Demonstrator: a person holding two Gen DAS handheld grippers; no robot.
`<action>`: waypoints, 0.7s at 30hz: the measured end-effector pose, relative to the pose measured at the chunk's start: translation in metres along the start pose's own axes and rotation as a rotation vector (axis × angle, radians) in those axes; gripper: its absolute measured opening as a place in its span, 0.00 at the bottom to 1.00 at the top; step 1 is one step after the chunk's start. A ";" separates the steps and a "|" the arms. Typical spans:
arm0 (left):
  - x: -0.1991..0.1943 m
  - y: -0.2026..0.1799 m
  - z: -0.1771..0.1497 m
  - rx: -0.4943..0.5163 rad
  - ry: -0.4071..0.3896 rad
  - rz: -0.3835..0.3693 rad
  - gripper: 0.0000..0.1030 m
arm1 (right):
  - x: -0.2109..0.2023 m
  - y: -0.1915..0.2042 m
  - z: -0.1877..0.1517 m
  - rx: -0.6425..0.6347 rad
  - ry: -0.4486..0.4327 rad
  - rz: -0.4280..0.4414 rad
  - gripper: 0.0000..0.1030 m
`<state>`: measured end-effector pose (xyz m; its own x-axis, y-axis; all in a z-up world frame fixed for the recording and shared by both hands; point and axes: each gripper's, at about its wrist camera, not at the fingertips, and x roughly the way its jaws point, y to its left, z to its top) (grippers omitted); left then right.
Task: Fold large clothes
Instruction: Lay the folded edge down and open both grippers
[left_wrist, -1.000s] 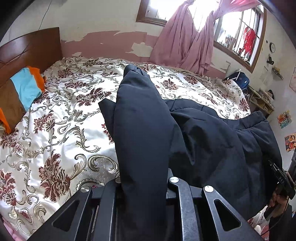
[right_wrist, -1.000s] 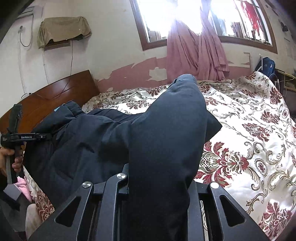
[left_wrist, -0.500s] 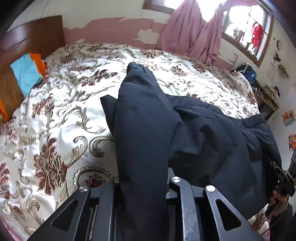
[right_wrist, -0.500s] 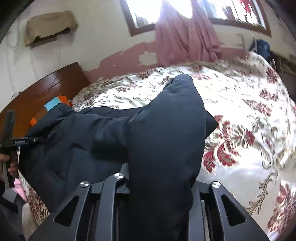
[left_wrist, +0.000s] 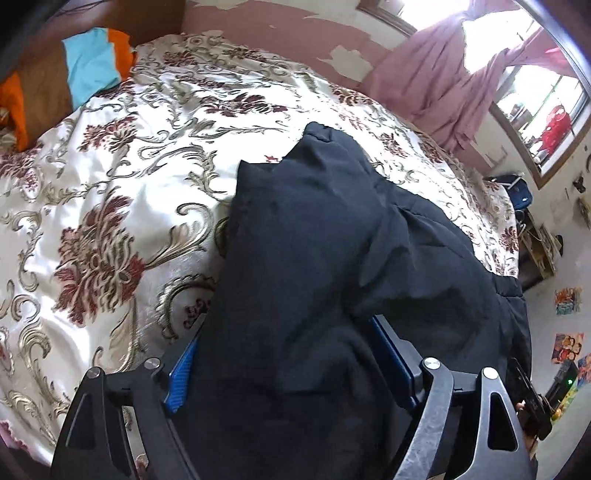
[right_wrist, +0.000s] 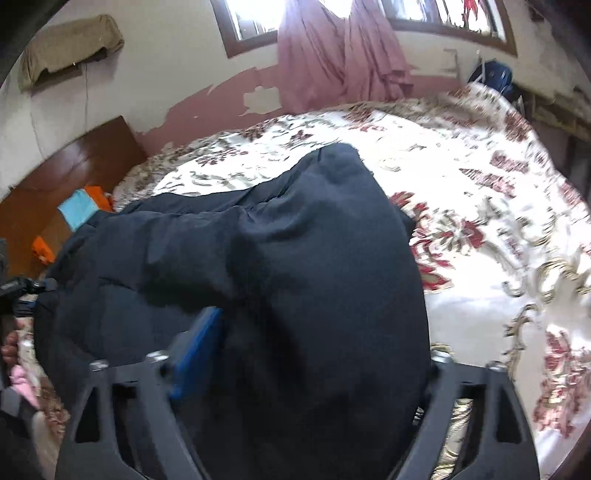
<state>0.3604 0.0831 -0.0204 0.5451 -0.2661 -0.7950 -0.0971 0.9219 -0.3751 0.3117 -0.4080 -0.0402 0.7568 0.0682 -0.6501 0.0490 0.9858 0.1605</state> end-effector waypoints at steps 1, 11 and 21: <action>-0.003 0.000 -0.002 0.007 -0.009 0.000 0.81 | -0.003 0.003 -0.001 -0.016 -0.009 -0.011 0.89; -0.042 -0.005 -0.015 -0.042 -0.136 -0.124 0.91 | -0.043 0.023 0.007 -0.050 -0.072 -0.047 0.98; -0.060 0.006 -0.023 -0.147 -0.171 -0.216 1.00 | -0.074 0.027 0.003 -0.031 -0.158 -0.076 0.98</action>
<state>0.3083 0.0984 0.0143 0.6971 -0.3890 -0.6023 -0.0761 0.7952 -0.6016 0.2591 -0.3872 0.0147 0.8448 -0.0293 -0.5342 0.0918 0.9916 0.0909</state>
